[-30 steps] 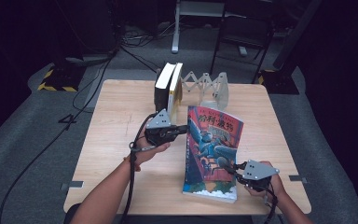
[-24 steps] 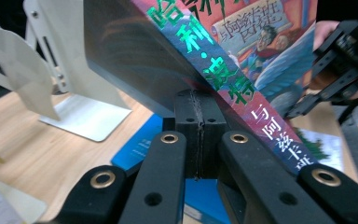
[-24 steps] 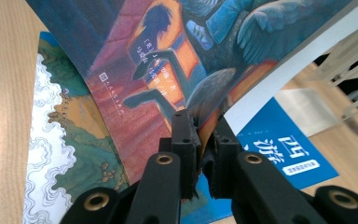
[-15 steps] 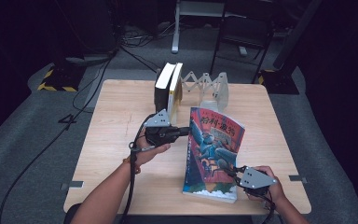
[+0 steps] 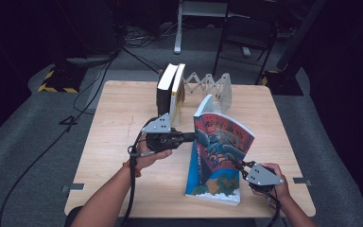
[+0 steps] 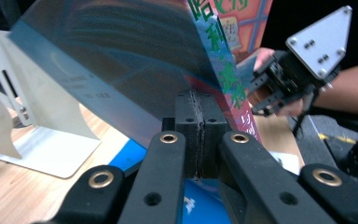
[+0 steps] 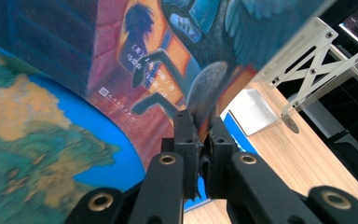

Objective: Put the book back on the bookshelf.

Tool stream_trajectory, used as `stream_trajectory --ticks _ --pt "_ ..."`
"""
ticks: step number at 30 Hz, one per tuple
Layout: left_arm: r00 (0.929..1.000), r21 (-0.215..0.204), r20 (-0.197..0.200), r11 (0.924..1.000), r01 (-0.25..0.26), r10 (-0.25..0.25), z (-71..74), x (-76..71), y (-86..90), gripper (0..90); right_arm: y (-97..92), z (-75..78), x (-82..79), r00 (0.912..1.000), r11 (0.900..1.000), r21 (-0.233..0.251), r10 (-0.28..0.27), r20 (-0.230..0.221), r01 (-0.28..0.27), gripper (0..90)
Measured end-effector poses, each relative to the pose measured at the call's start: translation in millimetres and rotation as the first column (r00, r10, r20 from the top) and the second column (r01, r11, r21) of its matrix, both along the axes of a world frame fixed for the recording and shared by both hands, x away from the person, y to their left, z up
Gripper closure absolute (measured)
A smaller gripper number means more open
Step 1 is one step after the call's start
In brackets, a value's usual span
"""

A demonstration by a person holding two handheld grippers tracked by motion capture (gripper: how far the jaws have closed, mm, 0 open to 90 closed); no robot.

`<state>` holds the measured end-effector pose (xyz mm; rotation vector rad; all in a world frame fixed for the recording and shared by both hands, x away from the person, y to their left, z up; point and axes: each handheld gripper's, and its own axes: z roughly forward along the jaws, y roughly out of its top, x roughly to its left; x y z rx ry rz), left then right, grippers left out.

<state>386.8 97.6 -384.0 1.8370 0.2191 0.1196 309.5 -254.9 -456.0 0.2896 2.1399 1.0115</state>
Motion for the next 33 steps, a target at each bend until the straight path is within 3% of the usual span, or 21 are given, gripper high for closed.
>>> stream_trajectory --ticks 4,7,13,16,21,24,27,28,29,33 --pt "0.9998 -0.004 -0.015 0.9999 0.014 -0.014 -1.7 -12.1 1.7 80.8 -3.7 -1.7 -11.2 0.9997 1.0000 -0.001 0.002 0.022 -0.002 86.9" --pt "0.9994 -0.009 -0.035 0.9999 -0.010 0.009 -2.9 -17.0 2.9 73.3 -5.7 -2.4 -15.6 0.9996 0.9999 -0.005 0.009 0.025 -0.009 87.0" --pt "0.9990 0.003 -0.045 1.0000 -0.005 0.005 -3.8 -18.2 6.6 57.2 -7.8 -3.4 -21.8 0.9992 0.9999 -0.002 0.017 0.035 -0.017 87.0" --pt "0.9983 0.050 -0.058 0.9987 0.001 0.002 -7.3 -18.5 9.7 49.1 -8.1 -4.1 -22.9 0.9990 0.9998 0.003 0.019 0.040 -0.019 87.1" --pt "0.9966 0.085 -0.079 0.9959 0.030 -0.024 -14.7 -29.3 4.8 35.2 -7.0 -4.7 -24.2 0.9992 0.9996 0.021 0.018 0.037 -0.018 87.2" --pt "0.9933 0.048 -0.113 0.9983 0.032 -0.027 -11.3 -31.9 -6.0 26.8 -6.7 -4.9 -23.9 0.9990 0.9995 0.024 0.020 0.039 -0.021 87.2" --pt "0.9933 0.042 -0.115 0.9991 -0.004 0.009 -8.0 -34.2 -15.5 20.2 -6.4 -5.0 -23.7 0.9988 0.9996 0.018 0.019 0.046 -0.020 87.2" --pt "0.9893 0.056 -0.137 0.9975 -0.043 0.051 -7.1 -34.0 -21.5 20.2 -6.6 -4.9 -23.4 0.9989 0.9996 0.019 0.019 0.043 -0.020 87.2" --pt "0.9888 0.051 -0.138 0.9974 -0.051 0.058 -7.3 -33.4 -23.1 19.4 -7.0 -4.8 -23.0 0.9989 0.9996 0.019 0.018 0.043 -0.018 87.2" --pt "0.9757 0.055 -0.164 0.9888 -0.139 0.146 -13.6 -30.5 -32.5 18.3 -6.0 -4.4 -21.8 0.9989 0.9997 0.019 0.018 0.044 -0.018 87.1"
